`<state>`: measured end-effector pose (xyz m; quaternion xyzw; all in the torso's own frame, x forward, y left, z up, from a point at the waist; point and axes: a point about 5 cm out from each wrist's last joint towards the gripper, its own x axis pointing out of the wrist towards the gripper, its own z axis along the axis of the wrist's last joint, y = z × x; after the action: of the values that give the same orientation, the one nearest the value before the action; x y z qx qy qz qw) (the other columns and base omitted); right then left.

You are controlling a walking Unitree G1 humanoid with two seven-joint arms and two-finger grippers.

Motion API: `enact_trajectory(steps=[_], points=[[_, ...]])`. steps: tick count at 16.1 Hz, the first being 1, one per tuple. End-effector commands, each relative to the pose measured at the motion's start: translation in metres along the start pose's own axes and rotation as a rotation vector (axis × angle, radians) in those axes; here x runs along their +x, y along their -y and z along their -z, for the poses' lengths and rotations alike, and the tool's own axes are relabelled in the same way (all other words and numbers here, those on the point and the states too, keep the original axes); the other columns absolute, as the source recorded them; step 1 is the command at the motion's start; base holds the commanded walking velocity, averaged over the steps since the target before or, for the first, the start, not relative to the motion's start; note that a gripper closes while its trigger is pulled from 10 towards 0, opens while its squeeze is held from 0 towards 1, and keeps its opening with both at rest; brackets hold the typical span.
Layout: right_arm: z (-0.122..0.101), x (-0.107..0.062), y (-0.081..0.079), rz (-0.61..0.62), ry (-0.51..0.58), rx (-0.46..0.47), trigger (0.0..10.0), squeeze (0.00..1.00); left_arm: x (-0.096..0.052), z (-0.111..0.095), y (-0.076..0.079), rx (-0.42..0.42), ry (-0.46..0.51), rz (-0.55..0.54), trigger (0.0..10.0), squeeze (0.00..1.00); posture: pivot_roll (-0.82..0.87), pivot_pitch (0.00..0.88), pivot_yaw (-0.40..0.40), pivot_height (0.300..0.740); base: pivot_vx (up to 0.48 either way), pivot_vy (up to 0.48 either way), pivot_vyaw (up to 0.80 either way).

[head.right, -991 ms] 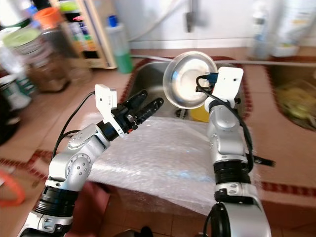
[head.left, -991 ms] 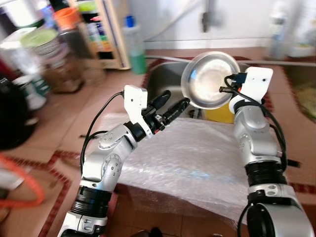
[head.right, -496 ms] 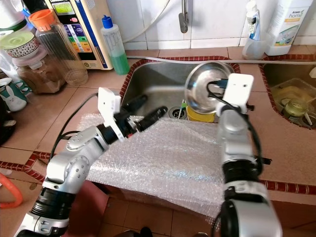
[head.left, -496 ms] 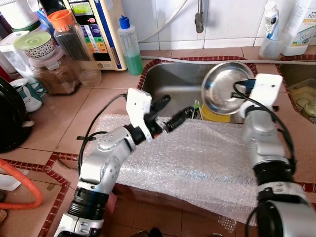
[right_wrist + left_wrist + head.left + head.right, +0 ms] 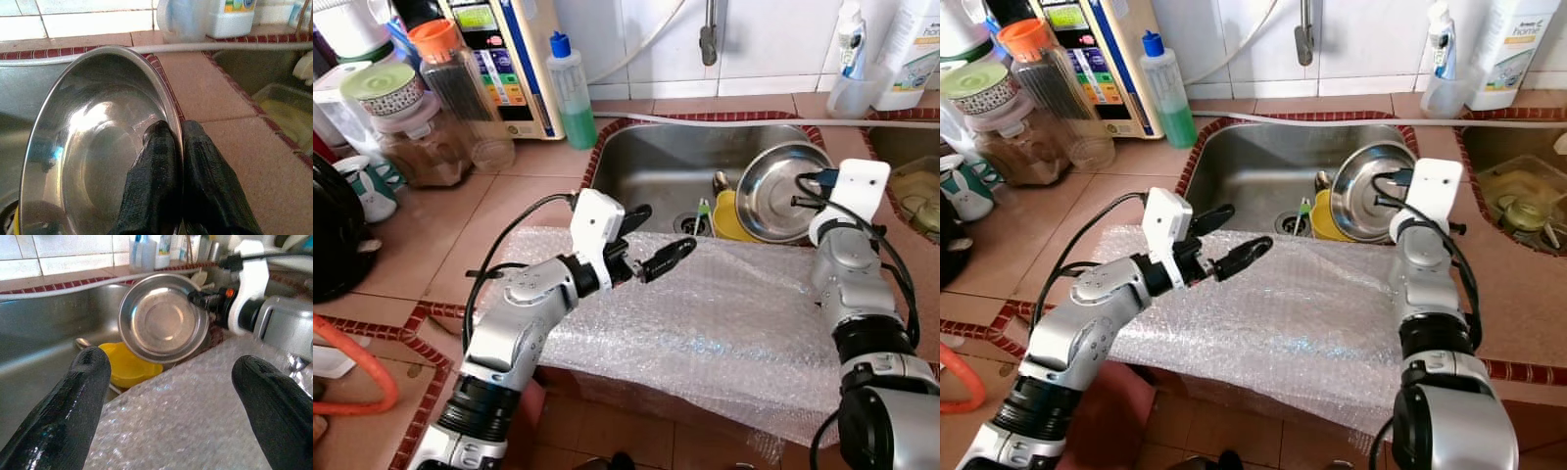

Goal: Kitchen organization

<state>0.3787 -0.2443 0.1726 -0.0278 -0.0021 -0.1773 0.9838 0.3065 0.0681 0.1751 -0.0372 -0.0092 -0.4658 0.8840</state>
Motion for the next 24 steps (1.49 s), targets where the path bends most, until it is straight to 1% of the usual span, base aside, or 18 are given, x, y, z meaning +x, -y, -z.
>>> enact_trajectory(steps=[1, 2, 3, 4, 6, 7, 11, 16, 19, 20, 21, 22, 24], points=[[-0.003, 0.001, -0.006, -0.013, -0.002, 0.039, 10.0, 0.00, -0.002, 0.001, -0.004, 0.017, -0.025, -0.013, 10.0, 1.00, -0.19, 0.111, 0.194, 0.740, 0.000, 0.000, 0.00], [0.000, 0.000, -0.008, -0.024, -0.010, 0.043, 10.0, 0.00, -0.002, 0.002, -0.007, 0.017, -0.036, -0.033, 10.0, 1.00, -0.19, 0.111, 0.195, 0.740, 0.000, 0.000, 0.00], [0.002, 0.000, -0.011, -0.037, -0.015, 0.048, 10.0, 0.10, -0.003, 0.001, -0.009, 0.021, -0.034, -0.048, 10.0, 1.00, -0.19, 0.110, 0.195, 0.740, 0.000, 0.000, 0.00], [0.003, -0.001, -0.013, -0.044, -0.019, 0.053, 10.0, 1.00, -0.003, 0.000, -0.012, 0.025, -0.030, -0.066, 10.0, 1.00, -0.19, 0.111, 0.196, 0.740, 0.000, 0.000, 0.00], [0.007, -0.002, -0.015, -0.049, -0.034, 0.058, 10.0, 1.00, -0.003, -0.002, -0.016, 0.031, -0.028, -0.084, 10.0, 1.00, -0.19, 0.110, 0.196, 0.740, 0.000, 0.000, 0.00], [0.008, -0.002, -0.015, -0.051, -0.044, 0.060, 10.0, 1.00, -0.003, -0.002, -0.017, 0.021, -0.030, -0.082, 10.0, 1.00, -0.19, 0.110, 0.196, 0.740, 0.000, 0.000, 0.00], [0.010, -0.002, -0.014, -0.047, -0.056, 0.069, 10.0, 1.00, -0.003, -0.001, -0.018, 0.012, -0.032, -0.082, 10.0, 1.00, -0.19, 0.110, 0.198, 0.740, 0.000, 0.000, 0.00], [0.001, -0.002, -0.019, -0.060, -0.011, 0.070, 10.0, 1.00, -0.003, -0.001, -0.020, 0.017, -0.028, -0.096, 10.0, 1.00, -0.19, 0.111, 0.198, 0.740, 0.000, 0.000, 0.00], [-0.011, -0.004, -0.026, -0.086, 0.055, 0.047, 10.0, 1.00, -0.007, -0.004, -0.030, 0.044, 0.008, -0.192, 10.0, 1.00, -0.20, 0.113, 0.194, 0.740, 0.000, 0.000, 0.00], [-0.012, -0.005, -0.026, -0.090, 0.062, 0.038, 10.0, 1.00, -0.007, -0.006, -0.032, 0.038, 0.018, -0.203, 10.0, 1.00, -0.20, 0.113, 0.193, 0.740, 0.000, 0.000, 0.00], [-0.014, -0.006, -0.029, -0.104, 0.078, 0.022, 10.0, 1.00, -0.008, -0.010, -0.036, 0.060, 0.048, -0.249, 10.0, 1.00, -0.20, 0.113, 0.191, 0.740, 0.000, 0.000, 0.00], [-0.015, -0.010, -0.035, -0.125, 0.099, -0.001, 10.0, 1.00, -0.010, -0.017, -0.043, 0.074, 0.094, -0.316, 10.0, 1.00, -0.20, 0.113, 0.188, 0.740, 0.000, 0.000, 0.00], [-0.018, -0.014, -0.042, -0.158, 0.127, -0.033, 10.0, 1.00, -0.012, -0.025, -0.049, 0.080, 0.141, -0.360, 10.0, 1.00, -0.20, 0.110, 0.181, 0.740, 0.000, 0.000, 0.00]])
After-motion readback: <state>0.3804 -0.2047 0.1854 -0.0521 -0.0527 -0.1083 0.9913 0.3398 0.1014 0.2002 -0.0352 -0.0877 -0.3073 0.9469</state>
